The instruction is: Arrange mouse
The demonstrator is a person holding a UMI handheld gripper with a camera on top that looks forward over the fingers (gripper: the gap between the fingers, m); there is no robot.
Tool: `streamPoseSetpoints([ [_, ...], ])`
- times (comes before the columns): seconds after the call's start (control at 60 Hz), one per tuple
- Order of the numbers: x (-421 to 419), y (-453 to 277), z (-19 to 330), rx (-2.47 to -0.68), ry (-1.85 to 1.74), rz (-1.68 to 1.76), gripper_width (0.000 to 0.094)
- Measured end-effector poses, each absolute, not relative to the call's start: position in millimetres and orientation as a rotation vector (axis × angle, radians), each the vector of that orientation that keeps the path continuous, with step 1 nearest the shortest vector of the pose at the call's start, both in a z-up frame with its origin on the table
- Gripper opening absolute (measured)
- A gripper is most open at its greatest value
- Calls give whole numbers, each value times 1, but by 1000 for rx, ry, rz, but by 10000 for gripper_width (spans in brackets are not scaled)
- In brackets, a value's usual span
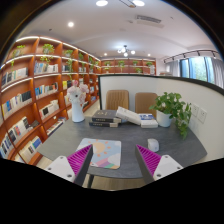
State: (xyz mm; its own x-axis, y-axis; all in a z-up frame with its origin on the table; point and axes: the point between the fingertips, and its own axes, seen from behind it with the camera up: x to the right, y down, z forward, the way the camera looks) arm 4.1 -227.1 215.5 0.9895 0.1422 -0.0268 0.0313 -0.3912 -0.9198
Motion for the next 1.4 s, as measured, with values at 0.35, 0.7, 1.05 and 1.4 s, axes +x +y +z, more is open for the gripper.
streamPoseSetpoints([
  [0.35,64,-237,110,-2117,-112,42,847],
  [0.7,185,-188,24,-2281,39,-93,835],
  [1.05,209,-36,0,-2301,22,-71,836],
  [1.4,207,21,-8,-2315,26,-26,528],
])
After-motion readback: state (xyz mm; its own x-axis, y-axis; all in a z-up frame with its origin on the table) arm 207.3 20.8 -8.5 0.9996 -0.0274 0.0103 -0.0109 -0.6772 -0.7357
